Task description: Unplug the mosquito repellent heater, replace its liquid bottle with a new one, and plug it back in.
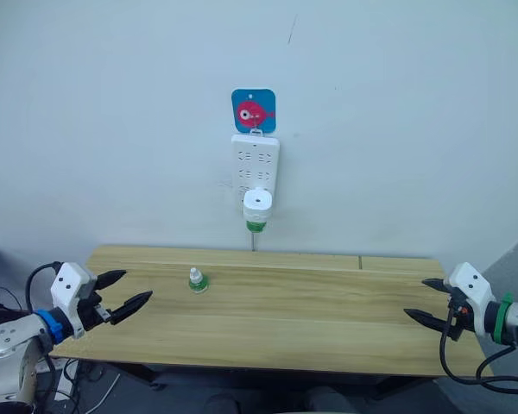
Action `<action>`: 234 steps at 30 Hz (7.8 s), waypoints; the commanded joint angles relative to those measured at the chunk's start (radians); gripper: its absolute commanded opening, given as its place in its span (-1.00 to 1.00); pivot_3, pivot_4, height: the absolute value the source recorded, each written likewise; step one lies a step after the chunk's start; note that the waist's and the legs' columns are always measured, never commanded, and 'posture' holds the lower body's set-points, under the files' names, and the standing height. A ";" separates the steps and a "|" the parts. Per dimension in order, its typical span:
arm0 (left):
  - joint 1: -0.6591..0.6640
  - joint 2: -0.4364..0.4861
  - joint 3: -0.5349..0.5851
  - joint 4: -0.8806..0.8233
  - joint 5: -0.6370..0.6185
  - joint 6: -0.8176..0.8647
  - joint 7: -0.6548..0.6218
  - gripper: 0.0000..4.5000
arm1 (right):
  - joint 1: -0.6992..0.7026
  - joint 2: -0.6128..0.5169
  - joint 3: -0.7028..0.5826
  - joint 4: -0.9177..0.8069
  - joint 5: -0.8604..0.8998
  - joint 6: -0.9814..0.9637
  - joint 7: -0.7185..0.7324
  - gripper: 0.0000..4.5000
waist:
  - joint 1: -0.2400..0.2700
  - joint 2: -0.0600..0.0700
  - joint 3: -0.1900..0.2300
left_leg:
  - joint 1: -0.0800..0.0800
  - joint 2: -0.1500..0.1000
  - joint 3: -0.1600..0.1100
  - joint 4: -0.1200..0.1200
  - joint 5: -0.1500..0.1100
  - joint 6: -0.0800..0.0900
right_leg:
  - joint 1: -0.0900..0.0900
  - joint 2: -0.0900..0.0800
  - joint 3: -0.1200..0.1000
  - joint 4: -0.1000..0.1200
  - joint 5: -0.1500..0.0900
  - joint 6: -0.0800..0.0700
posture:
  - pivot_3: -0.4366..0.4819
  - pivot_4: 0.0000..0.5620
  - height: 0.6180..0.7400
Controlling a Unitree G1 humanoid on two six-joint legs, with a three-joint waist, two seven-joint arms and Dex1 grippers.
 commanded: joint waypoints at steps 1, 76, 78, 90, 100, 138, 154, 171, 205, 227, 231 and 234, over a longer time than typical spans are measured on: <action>-0.025 -0.014 0.029 -0.087 -0.064 0.073 0.029 1.00 | 0.008 0.014 -0.047 -0.102 0.041 0.017 -0.022 0.99 | -0.001 0.000 0.000 | 0.000 0.000 0.000 0.000 0.000 0.000 | 0.000 0.000 0.000 0.000 0.000 0.000 | -0.08 -1.00 0.89; -1.009 -0.196 -0.301 0.550 0.201 -0.002 -0.101 0.67 | -0.365 0.291 0.157 -0.871 0.359 0.634 -0.582 1.00 | -0.129 0.011 0.070 | -0.031 -0.006 -0.047 0.020 -0.001 -0.003 | 0.001 0.003 -0.033 0.000 -0.001 0.002 | -0.63 -0.67 0.89; -1.008 -0.197 -0.296 0.557 0.203 -0.011 -0.089 0.67 | -0.366 0.290 0.158 -0.870 0.363 0.634 -0.585 1.00 | -0.132 0.011 0.070 | -0.032 -0.006 -0.047 0.020 -0.001 -0.003 | 0.000 0.003 -0.033 0.000 -0.001 0.002 | -0.62 -0.67 0.89; -1.033 -0.210 -0.295 0.565 0.186 0.009 -0.158 0.16 | -0.367 0.285 0.157 -0.865 0.377 0.624 -0.573 1.00 | -0.150 0.011 0.070 | -0.034 -0.006 -0.048 0.021 -0.001 -0.003 | -0.001 0.003 -0.033 0.000 -0.001 0.002 | -0.63 -0.69 0.89; -1.022 -0.218 -0.296 0.530 0.178 0.041 -0.184 -0.41 | -0.412 0.328 0.197 -0.813 0.357 0.631 -0.600 1.00 | -0.162 0.011 0.070 | -0.034 -0.006 -0.049 0.022 -0.001 -0.003 | 0.000 0.003 -0.035 0.000 -0.001 0.002 | -0.64 -0.70 0.89; -0.929 -0.221 -0.298 0.360 0.161 0.132 -0.138 -0.41 | -0.840 0.870 0.460 -0.248 -0.066 0.642 -0.915 0.30 | -0.170 0.014 0.072 | -0.039 -0.013 -0.069 0.023 0.002 -0.004 | 0.000 -0.002 -0.053 0.010 0.002 -0.003 | -0.57 -0.72 0.89; -0.953 -0.207 -0.309 0.466 0.223 0.000 -0.030 -0.41 | -0.711 0.758 0.357 -0.609 0.033 0.935 -0.844 0.30 | -0.187 0.014 0.072 | -0.040 -0.019 -0.071 0.029 0.004 -0.002 | 0.000 -0.008 -0.055 0.017 -0.003 0.004 | -0.67 -0.74 0.89; -0.559 -0.068 -0.162 -0.026 0.091 -0.030 0.007 1.00 | -0.657 0.808 0.085 -0.692 0.131 1.021 -0.854 0.30 | -0.251 0.015 0.071 | -0.043 -0.017 -0.069 0.016 0.009 0.005 | -0.010 -0.010 -0.054 0.018 -0.002 -0.003 | -0.70 -0.75 0.89; -0.347 -0.388 -0.429 -0.575 0.001 0.137 0.227 1.00 | -0.619 1.085 -0.317 -0.693 0.810 1.030 -1.191 0.30 | -0.255 0.023 0.067 | -0.045 -0.019 -0.066 0.018 0.011 0.003 | -0.013 -0.006 -0.051 0.021 -0.005 -0.001 | -0.73 -0.80 0.89; -0.423 -0.476 -0.475 -0.466 0.007 0.097 0.223 1.00 | -0.505 0.854 -0.030 -0.639 1.266 0.666 -1.532 0.30 | -0.273 0.027 0.065 | -0.045 -0.019 -0.066 0.018 0.011 0.003 | -0.013 -0.006 -0.051 0.021 -0.005 0.000 | -0.77 -0.82 0.89; -0.424 -0.481 -0.473 -0.464 0.004 0.098 0.222 1.00 | -0.496 0.810 0.009 -0.640 1.292 0.614 -1.544 0.30 | -0.273 0.027 0.065 | -0.045 -0.019 -0.066 0.018 0.011 0.004 | -0.013 -0.006 -0.051 0.021 -0.005 0.000 | -0.77 -0.82 0.89; -0.426 -0.487 -0.470 -0.464 -0.002 0.099 0.224 0.92 | -0.491 0.778 0.035 -0.639 1.306 0.580 -1.549 0.30 | -0.272 0.027 0.065 | -0.045 -0.019 -0.067 0.018 0.011 0.004 | -0.013 -0.006 -0.051 0.021 -0.005 0.000 | -0.77 -0.82 0.89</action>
